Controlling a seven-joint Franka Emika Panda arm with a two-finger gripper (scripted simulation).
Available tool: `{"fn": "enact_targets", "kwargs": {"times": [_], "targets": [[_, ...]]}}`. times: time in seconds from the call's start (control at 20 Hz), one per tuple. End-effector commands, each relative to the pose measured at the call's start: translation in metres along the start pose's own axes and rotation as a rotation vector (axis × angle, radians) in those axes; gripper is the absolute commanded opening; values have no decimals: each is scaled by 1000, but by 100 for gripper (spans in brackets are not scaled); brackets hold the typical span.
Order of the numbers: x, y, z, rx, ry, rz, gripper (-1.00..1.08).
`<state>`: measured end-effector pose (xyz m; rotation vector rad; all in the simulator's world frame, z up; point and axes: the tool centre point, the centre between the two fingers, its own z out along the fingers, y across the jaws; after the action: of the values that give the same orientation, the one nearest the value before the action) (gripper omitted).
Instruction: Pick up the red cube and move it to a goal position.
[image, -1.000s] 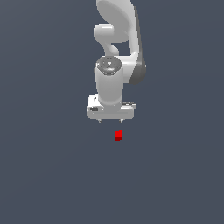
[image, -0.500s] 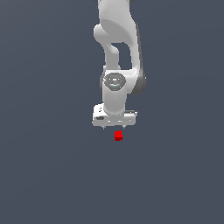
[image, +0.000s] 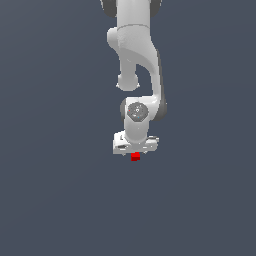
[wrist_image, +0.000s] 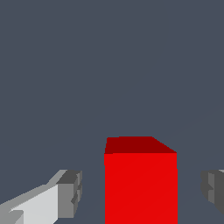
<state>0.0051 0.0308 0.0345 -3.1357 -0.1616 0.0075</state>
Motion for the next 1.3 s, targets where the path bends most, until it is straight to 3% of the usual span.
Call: {"fn": "enact_targets", "kwargs": {"times": [0.0,0.45,0.5,1.25], "targets": [[2,-3,10,-1,4,-9,100],[4,-4,14,-2,5,-14,100],[4,-4,14,-2,5,-14,-100],[5,-4,6,-2,4,-14,-100]]}}
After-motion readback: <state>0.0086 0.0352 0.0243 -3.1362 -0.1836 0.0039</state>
